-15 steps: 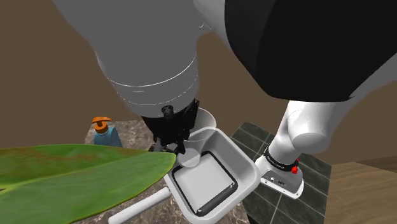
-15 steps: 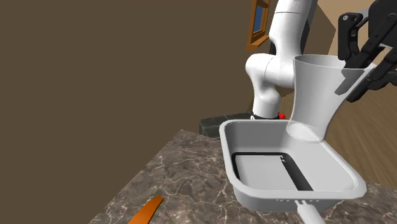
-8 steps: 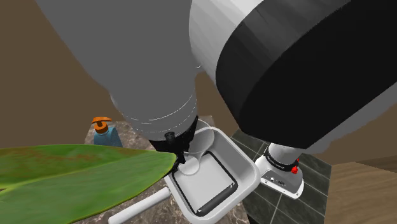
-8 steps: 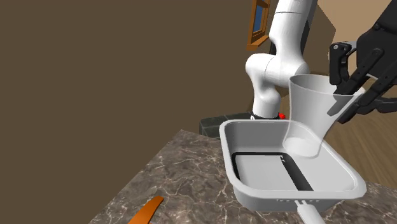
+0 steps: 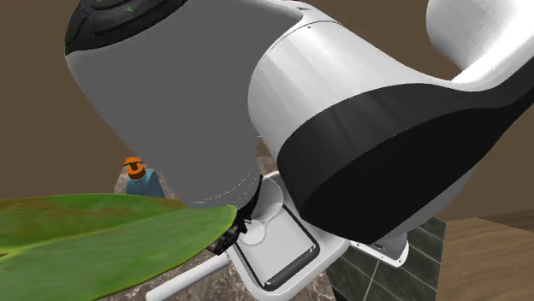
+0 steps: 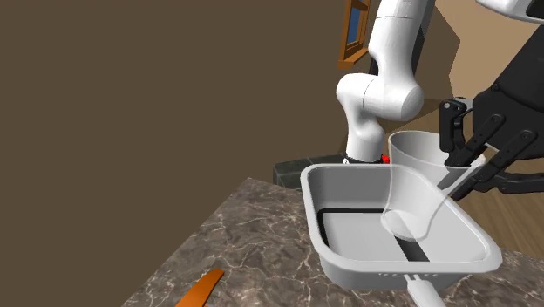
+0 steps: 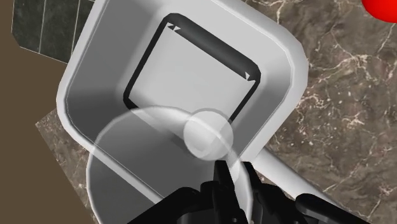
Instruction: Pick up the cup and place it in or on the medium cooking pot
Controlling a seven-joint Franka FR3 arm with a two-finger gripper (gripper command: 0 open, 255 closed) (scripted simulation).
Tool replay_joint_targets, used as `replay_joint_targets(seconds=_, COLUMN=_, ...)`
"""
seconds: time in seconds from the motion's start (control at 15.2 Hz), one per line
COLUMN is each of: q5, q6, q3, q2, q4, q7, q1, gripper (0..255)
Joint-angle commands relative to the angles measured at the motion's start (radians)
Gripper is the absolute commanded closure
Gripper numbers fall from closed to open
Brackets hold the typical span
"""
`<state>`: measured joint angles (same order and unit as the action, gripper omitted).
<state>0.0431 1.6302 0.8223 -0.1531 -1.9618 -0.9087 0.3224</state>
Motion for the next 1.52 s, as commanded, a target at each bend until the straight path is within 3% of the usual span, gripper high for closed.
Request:
replay_joint_targets(seconds=0.0, q5=-0.002, q6=0.028, q3=-0.001, q2=-0.003, q4=-0.030, q7=0.000, q1=0.001, gripper=255)
replay_joint_targets(seconds=0.59, q5=-0.001, q6=0.038, q3=0.000, q2=-0.001, q4=-0.039, q7=-0.003, q1=0.001, gripper=255)
replay_joint_targets(seconds=0.66, q5=-0.001, q6=0.038, q3=0.000, q2=-0.001, q4=-0.039, q7=-0.003, q1=0.001, gripper=0)
replay_joint_targets(seconds=0.99, q5=-0.001, q6=0.038, q3=0.000, q2=-0.001, q4=-0.039, q7=-0.003, q1=0.001, gripper=0)
replay_joint_targets(seconds=1.25, q5=0.022, q6=-0.091, q3=0.018, q2=0.039, q4=0.116, q7=-0.024, q1=0.002, gripper=0)
replay_joint_targets(seconds=1.45, q5=0.022, q6=-0.091, q3=0.018, q2=0.039, q4=0.116, q7=-0.024, q1=0.002, gripper=0)
